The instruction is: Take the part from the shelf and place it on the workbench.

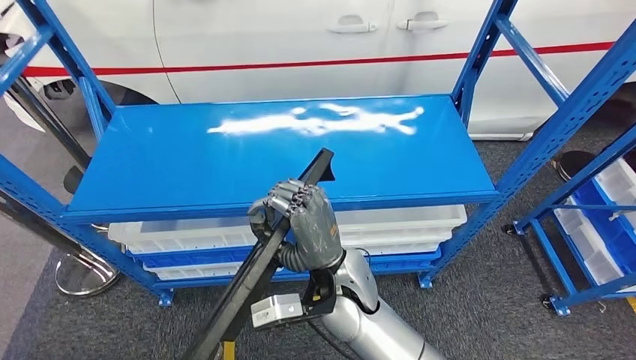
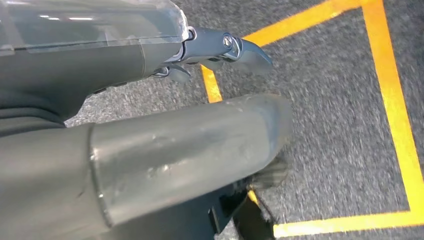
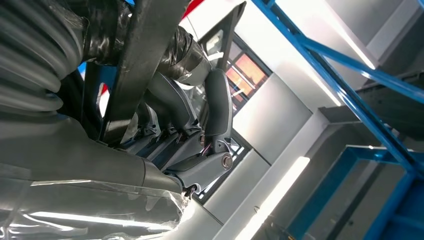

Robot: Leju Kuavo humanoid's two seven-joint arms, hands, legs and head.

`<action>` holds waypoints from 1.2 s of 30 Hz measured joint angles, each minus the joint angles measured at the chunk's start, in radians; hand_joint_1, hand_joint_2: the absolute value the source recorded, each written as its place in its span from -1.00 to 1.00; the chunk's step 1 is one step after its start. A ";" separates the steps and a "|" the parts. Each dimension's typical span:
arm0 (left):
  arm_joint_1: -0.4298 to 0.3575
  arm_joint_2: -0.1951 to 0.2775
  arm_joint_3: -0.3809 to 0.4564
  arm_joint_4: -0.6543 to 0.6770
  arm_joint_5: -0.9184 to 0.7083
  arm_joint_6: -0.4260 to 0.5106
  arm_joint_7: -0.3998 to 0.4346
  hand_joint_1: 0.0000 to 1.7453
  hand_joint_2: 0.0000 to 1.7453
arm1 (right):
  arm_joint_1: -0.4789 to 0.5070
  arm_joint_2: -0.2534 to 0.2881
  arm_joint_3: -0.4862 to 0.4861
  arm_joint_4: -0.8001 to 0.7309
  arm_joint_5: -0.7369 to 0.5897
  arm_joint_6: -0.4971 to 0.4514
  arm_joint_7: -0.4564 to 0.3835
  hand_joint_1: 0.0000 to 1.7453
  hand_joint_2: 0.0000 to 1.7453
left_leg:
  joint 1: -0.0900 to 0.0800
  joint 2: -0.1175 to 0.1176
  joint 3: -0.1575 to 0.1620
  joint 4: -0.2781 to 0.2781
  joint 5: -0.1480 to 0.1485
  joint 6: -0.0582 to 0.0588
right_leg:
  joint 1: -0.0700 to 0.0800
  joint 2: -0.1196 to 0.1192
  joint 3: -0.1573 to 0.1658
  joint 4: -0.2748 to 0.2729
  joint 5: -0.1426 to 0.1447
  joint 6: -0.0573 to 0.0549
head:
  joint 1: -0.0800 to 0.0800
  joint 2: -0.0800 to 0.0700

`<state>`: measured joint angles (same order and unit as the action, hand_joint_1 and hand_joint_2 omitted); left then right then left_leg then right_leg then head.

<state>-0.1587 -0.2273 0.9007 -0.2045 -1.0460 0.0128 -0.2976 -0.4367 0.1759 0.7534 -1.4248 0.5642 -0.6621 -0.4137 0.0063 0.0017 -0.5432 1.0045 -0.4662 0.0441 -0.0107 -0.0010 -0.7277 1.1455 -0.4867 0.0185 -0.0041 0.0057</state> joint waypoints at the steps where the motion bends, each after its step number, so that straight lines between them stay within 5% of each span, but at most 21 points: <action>1: 0.000 0.000 0.000 0.000 0.000 0.000 0.001 -1.00 -1.00 | 0.000 -0.001 0.000 0.001 0.002 0.000 0.002 1.00 1.00 | -0.001 0.000 -0.014 0.001 0.010 0.003 | -0.001 0.000 -0.017 0.065 -0.049 0.002 | 0.000 0.000; 2: 0.000 0.000 0.000 0.000 -0.001 -0.001 0.001 -1.00 -1.00 | 0.000 -0.002 0.000 0.003 0.006 -0.001 0.005 1.00 1.00 | -0.002 0.001 -0.029 0.003 0.021 0.002 | -0.001 0.000 -0.029 0.128 -0.080 0.004 | 0.000 0.000; 4: -0.001 -0.001 0.000 0.000 -0.002 -0.001 0.002 -1.00 -1.00 | 0.000 -0.005 0.000 0.008 0.017 -0.002 0.010 1.00 1.00 | -0.004 0.001 -0.061 0.009 0.039 0.000 | -0.001 0.000 -0.012 0.175 -0.077 0.003 | 0.000 0.000; 6: -0.003 -0.002 0.000 0.000 -0.004 -0.001 0.002 -1.00 -1.00 | -0.001 -0.007 0.000 0.010 0.028 -0.003 0.015 1.00 1.00 | -0.005 0.001 -0.087 0.016 0.054 -0.004 | -0.001 0.000 0.075 0.087 -0.035 -0.004 | 0.000 0.000; 8: -0.006 -0.005 -0.001 0.000 -0.005 -0.002 0.003 -1.00 -1.00 | -0.003 -0.008 0.000 0.011 0.039 -0.004 0.018 1.00 1.00 | -0.007 0.000 -0.102 0.021 0.067 -0.013 | 0.004 0.000 0.176 -0.050 -0.032 -0.014 | 0.000 0.000; 10: -0.008 -0.006 -0.002 0.000 -0.010 -0.002 0.003 -1.00 -1.00 | -0.005 -0.008 0.000 0.011 0.051 -0.008 0.023 1.00 1.00 | -0.006 -0.001 -0.106 0.021 0.081 -0.025 | 0.011 0.001 0.214 -0.115 -0.041 -0.021 | 0.000 0.000; 13: -0.012 -0.008 -0.002 0.000 -0.015 -0.004 0.004 -1.00 -1.00 | -0.006 -0.010 0.000 0.013 0.065 -0.013 0.031 1.00 1.00 | -0.002 -0.003 -0.116 0.028 0.077 -0.044 | 0.009 -0.002 0.196 -0.125 -0.013 -0.041 | 0.000 0.000; 17: -0.015 -0.008 -0.002 0.000 -0.016 -0.007 0.004 -1.00 -1.00 | -0.005 -0.012 0.000 0.017 0.072 -0.016 0.036 1.00 1.00 | 0.004 -0.003 -0.173 0.225 -0.095 -0.061 | 0.007 -0.006 0.142 -0.127 0.033 -0.059 | -0.002 0.000; 18: -0.016 -0.008 -0.002 0.000 -0.016 -0.008 0.004 -1.00 -1.00 | -0.005 -0.014 0.000 0.018 0.073 -0.016 0.037 1.00 1.00 | 0.004 -0.003 -0.178 0.277 -0.112 -0.063 | 0.008 -0.006 0.126 -0.125 0.044 -0.058 | -0.002 0.000; 20: -0.016 -0.008 -0.003 0.000 -0.018 -0.010 0.004 -1.00 -1.00 | -0.004 -0.017 0.000 0.021 0.077 -0.016 0.038 1.00 1.00 | 0.004 -0.003 -0.143 0.290 -0.083 -0.062 | 0.009 -0.006 0.094 -0.120 0.065 -0.056 | -0.002 0.000; 22: -0.019 -0.008 -0.003 0.000 -0.020 -0.010 0.004 -1.00 -1.00 | -0.004 -0.018 0.000 0.021 0.082 -0.017 0.040 1.00 1.00 | 0.003 -0.003 -0.047 0.178 -0.042 -0.053 | 0.010 -0.006 0.070 -0.115 0.083 -0.052 | -0.002 0.000; 24: -0.025 -0.009 -0.004 0.000 -0.021 -0.011 0.004 -1.00 -1.00 | -0.005 -0.018 0.000 0.021 0.086 -0.018 0.042 1.00 1.00 | -0.002 -0.004 0.046 0.039 -0.051 -0.042 | 0.011 -0.006 0.058 -0.114 0.100 -0.044 | -0.002 0.000; 25: -0.027 -0.009 -0.005 0.000 -0.021 -0.011 0.005 -1.00 -1.00 | -0.005 -0.018 0.000 0.021 0.087 -0.018 0.043 1.00 1.00 | -0.006 -0.004 0.068 -0.001 -0.061 -0.037 | 0.010 -0.007 0.056 -0.116 0.109 -0.038 | -0.002 0.000; 28: -0.027 -0.012 -0.007 0.000 -0.022 -0.012 0.008 -1.00 -1.00 | -0.005 -0.020 0.000 0.020 0.088 -0.019 0.046 1.00 1.00 | -0.005 -0.001 0.063 -0.027 -0.040 -0.022 | 0.009 -0.006 0.049 -0.120 0.120 -0.019 | -0.002 0.000; 30: -0.027 -0.014 -0.009 0.000 -0.022 -0.012 0.009 -1.00 -1.00 | -0.005 -0.022 0.000 0.020 0.088 -0.020 0.047 1.00 1.00 | 0.000 0.004 0.045 -0.035 -0.014 -0.007 | 0.008 -0.001 0.029 -0.069 0.055 -0.009 | -0.001 0.000; 32: -0.027 -0.014 -0.010 0.000 -0.023 -0.012 0.010 -1.00 -1.00 | -0.003 -0.025 0.000 0.021 0.089 -0.020 0.047 1.00 1.00 | -0.002 0.006 0.017 -0.031 0.007 0.001 | 0.005 0.000 -0.003 0.053 -0.044 -0.002 | -0.001 0.000; 33: -0.027 -0.014 -0.010 0.000 -0.023 -0.012 0.010 -1.00 -1.00 | -0.001 -0.027 0.000 0.021 0.090 -0.020 0.048 1.00 1.00 | -0.002 0.006 0.001 -0.027 0.016 0.000 | 0.003 0.000 -0.014 0.114 -0.070 0.002 | -0.001 0.000; 35: -0.026 -0.014 -0.010 0.000 -0.024 -0.012 0.010 -1.00 -1.00 | 0.002 -0.031 0.000 0.021 0.094 -0.020 0.048 1.00 1.00 | -0.003 0.007 -0.029 -0.016 0.031 -0.004 | 0.000 0.000 0.002 0.155 -0.055 0.005 | -0.001 0.000; 36: -0.026 -0.014 -0.010 0.000 -0.024 -0.012 0.011 -1.00 -1.00 | 0.003 -0.032 0.000 0.021 0.096 -0.020 0.048 1.00 1.00 | -0.002 0.007 -0.043 -0.010 0.037 -0.007 | -0.002 0.000 0.035 0.123 -0.028 0.004 | -0.001 0.000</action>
<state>-0.1848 -0.2412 0.8907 -0.2041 -1.0701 0.0010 -0.2870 -0.4339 0.1436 0.7534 -1.4042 0.6599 -0.6820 -0.3658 0.0039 0.0087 -0.5863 0.9947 -0.4294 0.0375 -0.0125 -0.0008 -0.6925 1.2689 -0.5152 0.0229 -0.0053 0.0057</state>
